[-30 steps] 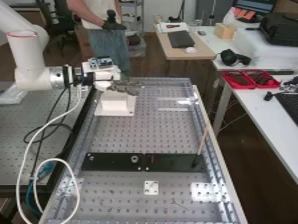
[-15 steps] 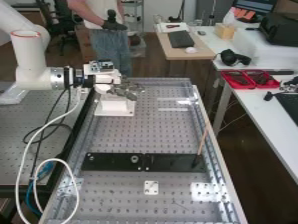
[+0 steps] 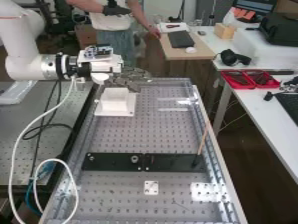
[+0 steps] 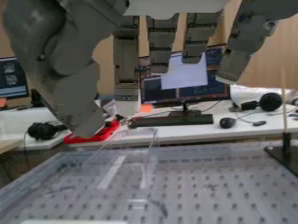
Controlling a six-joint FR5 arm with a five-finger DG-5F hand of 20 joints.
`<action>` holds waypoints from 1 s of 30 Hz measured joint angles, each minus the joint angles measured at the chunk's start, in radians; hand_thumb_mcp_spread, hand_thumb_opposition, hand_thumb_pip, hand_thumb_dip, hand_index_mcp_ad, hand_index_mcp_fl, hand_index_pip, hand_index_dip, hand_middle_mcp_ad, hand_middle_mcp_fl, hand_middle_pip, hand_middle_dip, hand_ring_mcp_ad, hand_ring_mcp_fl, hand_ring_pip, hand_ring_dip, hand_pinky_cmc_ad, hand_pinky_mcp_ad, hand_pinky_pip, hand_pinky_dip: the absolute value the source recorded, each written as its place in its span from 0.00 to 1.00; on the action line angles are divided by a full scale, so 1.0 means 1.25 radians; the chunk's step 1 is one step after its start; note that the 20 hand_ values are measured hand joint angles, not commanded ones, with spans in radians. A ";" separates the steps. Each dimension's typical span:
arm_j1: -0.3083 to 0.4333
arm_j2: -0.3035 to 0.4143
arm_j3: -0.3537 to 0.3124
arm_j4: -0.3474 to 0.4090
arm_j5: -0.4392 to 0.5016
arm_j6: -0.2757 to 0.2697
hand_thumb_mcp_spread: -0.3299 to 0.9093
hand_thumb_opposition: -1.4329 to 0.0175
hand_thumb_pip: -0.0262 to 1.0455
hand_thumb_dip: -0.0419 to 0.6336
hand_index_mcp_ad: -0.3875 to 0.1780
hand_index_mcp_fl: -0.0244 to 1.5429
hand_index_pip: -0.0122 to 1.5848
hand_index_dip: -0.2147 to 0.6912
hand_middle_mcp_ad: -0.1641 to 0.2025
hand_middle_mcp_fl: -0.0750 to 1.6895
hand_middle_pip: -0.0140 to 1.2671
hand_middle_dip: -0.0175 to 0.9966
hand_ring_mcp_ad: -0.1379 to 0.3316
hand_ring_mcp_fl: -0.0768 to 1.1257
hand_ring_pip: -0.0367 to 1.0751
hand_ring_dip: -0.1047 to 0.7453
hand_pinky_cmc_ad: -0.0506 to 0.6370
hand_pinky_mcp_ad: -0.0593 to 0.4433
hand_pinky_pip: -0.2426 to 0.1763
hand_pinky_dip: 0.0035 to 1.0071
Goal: Grab the larger nut and place it in the white container
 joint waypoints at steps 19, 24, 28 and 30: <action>-0.107 0.052 0.089 0.044 0.202 -0.044 0.48 0.42 0.70 0.41 0.55 0.02 0.79 0.28 0.59 0.10 0.11 0.22 0.54 0.06 0.14 0.22 0.56 0.67 0.40 0.53; -0.132 0.033 0.124 0.015 0.212 -0.018 0.48 0.42 0.70 0.41 0.55 0.02 0.78 0.29 0.59 0.10 0.11 0.22 0.54 0.06 0.14 0.22 0.56 0.67 0.40 0.53; -0.145 0.019 0.145 -0.019 0.210 -0.009 0.48 0.42 0.70 0.41 0.55 0.02 0.78 0.29 0.59 0.11 0.11 0.22 0.54 0.06 0.13 0.22 0.56 0.67 0.40 0.53; -0.150 0.012 0.158 -0.042 0.205 -0.006 0.48 0.42 0.70 0.41 0.55 0.03 0.76 0.29 0.59 0.11 0.11 0.22 0.54 0.06 0.13 0.22 0.56 0.67 0.40 0.53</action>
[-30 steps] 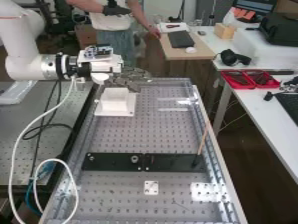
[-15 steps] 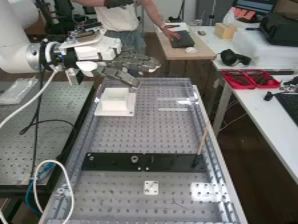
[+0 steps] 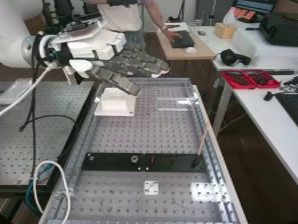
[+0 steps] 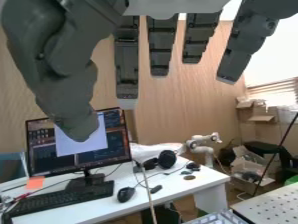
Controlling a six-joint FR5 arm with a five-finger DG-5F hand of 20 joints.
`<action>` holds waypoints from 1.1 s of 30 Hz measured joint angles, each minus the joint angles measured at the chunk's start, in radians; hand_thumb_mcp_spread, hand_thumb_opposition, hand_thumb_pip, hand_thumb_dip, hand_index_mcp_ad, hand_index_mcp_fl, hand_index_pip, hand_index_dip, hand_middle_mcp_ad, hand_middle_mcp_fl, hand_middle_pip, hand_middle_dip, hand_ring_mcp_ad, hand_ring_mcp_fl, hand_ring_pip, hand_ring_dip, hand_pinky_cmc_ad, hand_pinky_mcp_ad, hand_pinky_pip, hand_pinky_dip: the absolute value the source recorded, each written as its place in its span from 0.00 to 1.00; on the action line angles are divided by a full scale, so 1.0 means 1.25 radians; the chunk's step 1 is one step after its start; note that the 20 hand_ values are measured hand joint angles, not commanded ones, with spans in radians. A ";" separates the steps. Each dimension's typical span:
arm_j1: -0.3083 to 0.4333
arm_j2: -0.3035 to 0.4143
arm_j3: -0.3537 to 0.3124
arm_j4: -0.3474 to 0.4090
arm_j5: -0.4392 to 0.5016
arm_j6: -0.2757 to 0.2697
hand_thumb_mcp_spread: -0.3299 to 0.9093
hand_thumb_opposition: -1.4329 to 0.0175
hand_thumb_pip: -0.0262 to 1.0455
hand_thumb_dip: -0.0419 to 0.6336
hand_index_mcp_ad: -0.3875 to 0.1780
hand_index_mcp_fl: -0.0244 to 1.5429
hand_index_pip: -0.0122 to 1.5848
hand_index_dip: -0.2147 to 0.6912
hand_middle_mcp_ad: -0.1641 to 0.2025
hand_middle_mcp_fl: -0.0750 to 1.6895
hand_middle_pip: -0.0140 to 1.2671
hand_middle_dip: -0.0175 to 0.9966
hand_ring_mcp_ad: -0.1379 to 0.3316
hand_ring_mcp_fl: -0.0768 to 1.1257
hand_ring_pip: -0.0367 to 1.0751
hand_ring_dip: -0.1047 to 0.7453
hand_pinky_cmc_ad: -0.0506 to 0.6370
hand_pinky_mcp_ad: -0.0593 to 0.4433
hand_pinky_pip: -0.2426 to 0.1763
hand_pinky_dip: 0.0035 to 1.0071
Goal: Grab the larger nut and place it in the white container
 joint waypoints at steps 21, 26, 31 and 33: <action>-0.025 -0.025 0.075 -0.112 -0.064 0.004 0.48 0.44 0.63 0.41 0.55 0.03 0.47 0.29 0.58 0.10 0.11 0.22 0.54 0.06 0.13 0.22 0.56 0.67 0.40 0.50; -0.033 -0.029 0.077 -0.109 -0.086 0.011 0.48 0.44 0.63 0.41 0.55 0.02 0.40 0.29 0.59 0.10 0.11 0.22 0.54 0.06 0.13 0.22 0.56 0.67 0.40 0.50; -0.043 -0.033 0.077 -0.105 -0.118 0.021 0.48 0.44 0.63 0.41 0.55 0.02 0.34 0.29 0.59 0.10 0.11 0.22 0.54 0.06 0.13 0.22 0.56 0.67 0.40 0.50; -0.048 -0.035 0.076 -0.105 -0.131 0.023 0.48 0.44 0.63 0.41 0.55 0.02 0.32 0.28 0.59 0.10 0.11 0.22 0.54 0.06 0.13 0.22 0.56 0.67 0.40 0.49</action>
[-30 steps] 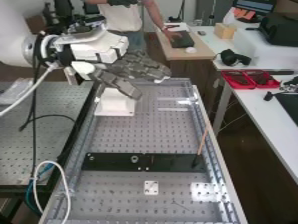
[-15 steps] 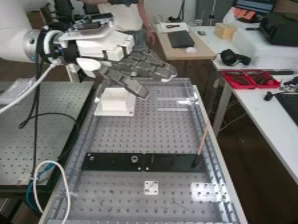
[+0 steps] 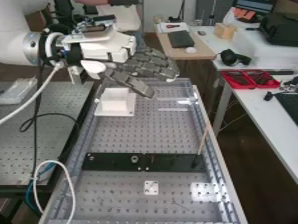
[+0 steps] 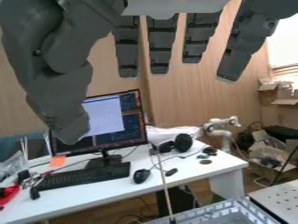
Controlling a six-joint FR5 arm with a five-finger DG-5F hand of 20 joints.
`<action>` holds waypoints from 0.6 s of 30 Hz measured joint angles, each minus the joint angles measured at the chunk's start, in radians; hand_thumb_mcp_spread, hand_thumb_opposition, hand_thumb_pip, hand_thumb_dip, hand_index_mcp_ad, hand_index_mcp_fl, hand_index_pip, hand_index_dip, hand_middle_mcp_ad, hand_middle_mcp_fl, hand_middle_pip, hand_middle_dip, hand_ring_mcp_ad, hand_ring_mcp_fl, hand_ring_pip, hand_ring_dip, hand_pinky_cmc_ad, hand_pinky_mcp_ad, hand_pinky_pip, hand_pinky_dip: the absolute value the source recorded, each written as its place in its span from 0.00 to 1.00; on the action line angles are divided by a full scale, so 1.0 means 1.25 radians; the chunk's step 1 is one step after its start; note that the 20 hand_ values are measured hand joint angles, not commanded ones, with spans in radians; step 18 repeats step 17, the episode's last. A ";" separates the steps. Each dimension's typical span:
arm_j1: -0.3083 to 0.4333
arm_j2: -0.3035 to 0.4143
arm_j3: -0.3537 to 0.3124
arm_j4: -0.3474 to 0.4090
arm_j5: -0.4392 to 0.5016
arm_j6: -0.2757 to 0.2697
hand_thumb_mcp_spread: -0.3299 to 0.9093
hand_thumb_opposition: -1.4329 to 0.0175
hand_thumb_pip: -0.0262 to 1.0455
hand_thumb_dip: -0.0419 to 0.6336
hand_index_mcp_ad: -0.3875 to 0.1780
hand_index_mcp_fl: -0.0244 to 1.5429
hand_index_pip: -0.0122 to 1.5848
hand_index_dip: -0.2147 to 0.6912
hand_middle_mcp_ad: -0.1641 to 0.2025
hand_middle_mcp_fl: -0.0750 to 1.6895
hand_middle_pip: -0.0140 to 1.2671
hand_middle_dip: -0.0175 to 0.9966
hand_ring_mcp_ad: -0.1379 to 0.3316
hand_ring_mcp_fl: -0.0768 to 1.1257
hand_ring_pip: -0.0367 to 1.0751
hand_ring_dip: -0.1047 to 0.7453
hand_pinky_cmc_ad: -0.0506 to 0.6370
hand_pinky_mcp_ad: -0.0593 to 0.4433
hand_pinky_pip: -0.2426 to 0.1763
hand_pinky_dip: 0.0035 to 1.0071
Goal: Grab the larger nut and place it in the white container
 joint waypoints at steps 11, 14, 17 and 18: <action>-0.007 0.012 -0.012 0.004 -0.024 -0.007 0.48 0.44 0.61 0.41 0.55 0.06 0.19 0.25 0.59 0.11 0.11 0.22 0.54 0.06 0.13 0.22 0.56 0.67 0.40 0.47; -0.008 0.016 -0.013 0.001 -0.028 -0.010 0.49 0.44 0.61 0.41 0.55 0.07 0.15 0.25 0.59 0.11 0.11 0.22 0.54 0.06 0.13 0.22 0.57 0.67 0.40 0.47; -0.008 0.018 -0.011 -0.011 -0.034 -0.011 0.48 0.45 0.61 0.41 0.55 0.09 0.13 0.25 0.59 0.11 0.11 0.22 0.54 0.06 0.13 0.22 0.57 0.67 0.40 0.47; -0.008 0.018 -0.011 -0.011 -0.034 -0.011 0.48 0.45 0.61 0.41 0.55 0.09 0.13 0.25 0.59 0.11 0.11 0.22 0.54 0.06 0.13 0.22 0.57 0.67 0.40 0.47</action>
